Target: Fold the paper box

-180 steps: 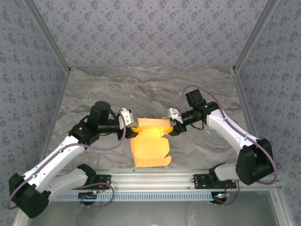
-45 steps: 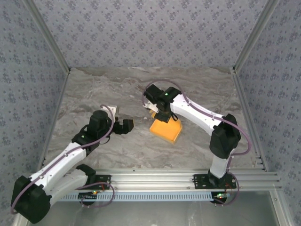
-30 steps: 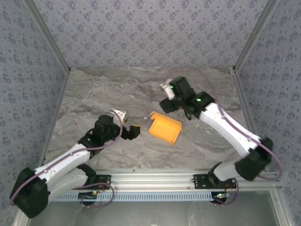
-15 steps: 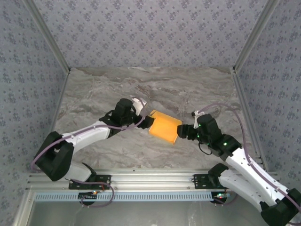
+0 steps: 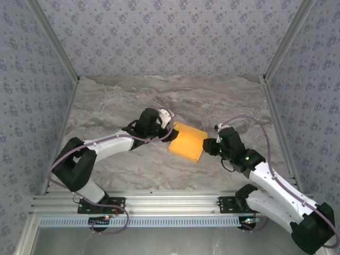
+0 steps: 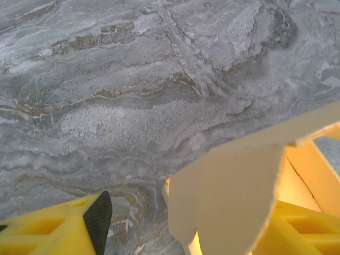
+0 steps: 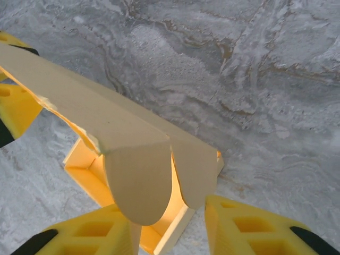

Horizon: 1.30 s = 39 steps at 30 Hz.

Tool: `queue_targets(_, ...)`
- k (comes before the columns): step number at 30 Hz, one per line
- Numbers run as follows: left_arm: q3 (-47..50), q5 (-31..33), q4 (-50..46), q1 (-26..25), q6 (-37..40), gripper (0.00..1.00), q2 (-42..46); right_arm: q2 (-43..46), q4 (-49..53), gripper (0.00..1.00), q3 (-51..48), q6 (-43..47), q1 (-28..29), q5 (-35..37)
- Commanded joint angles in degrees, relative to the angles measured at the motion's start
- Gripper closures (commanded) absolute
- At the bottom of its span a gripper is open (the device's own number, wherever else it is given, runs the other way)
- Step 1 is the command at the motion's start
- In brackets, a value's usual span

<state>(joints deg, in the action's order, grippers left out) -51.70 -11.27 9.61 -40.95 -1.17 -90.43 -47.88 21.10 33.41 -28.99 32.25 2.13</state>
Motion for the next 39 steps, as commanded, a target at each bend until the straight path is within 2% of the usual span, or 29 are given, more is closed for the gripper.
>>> queue_targets(1, -3.26, -2.38, -0.03, -0.35, 1.14, 0.38, -1.18, -1.83, -2.54, 0.66, 1.22, 0.7, -1.17, -1.46)
queue_targets(6, -2.8, -2.43, 3.18, -0.47, -2.97, 0.55, -2.29, -5.13, -3.21, 0.71, 2.11, 2.47, -2.26, -3.16)
queue_targets(12, -1.36, -2.14, 4.5, -0.88, -7.66, 0.63, -1.73, -7.73, -6.5, 0.73, 2.52, 1.54, -3.47, -5.28)
queue_targets(24, 0.97, -1.46, 10.21, -2.28, -15.73, 0.63, -2.01, -14.34, -12.05, 0.73, 3.77, -2.04, -3.86, -6.95)
queue_targets(28, 2.15, 1.21, 10.46, -2.37, -18.21, 0.61, -1.95, -15.61, -13.45, 0.71, 3.76, -2.75, -3.95, -7.32)
queue_targets(33, 2.7, 5.74, 7.83, -2.37, -18.69, 0.53, -0.22, -15.76, -11.51, 0.61, 4.63, -0.97, -4.92, -6.74)
queue_targets(36, 2.55, 7.47, 5.01, -2.34, -17.41, 0.46, 1.09, -13.47, -8.52, 0.51, 5.25, 1.89, -5.77, -6.99)
queue_targets(39, 2.22, 7.72, 3.18, -2.35, -16.21, 0.44, 1.56, -10.66, -6.41, 0.43, 4.87, 4.3, -5.88, -5.04)
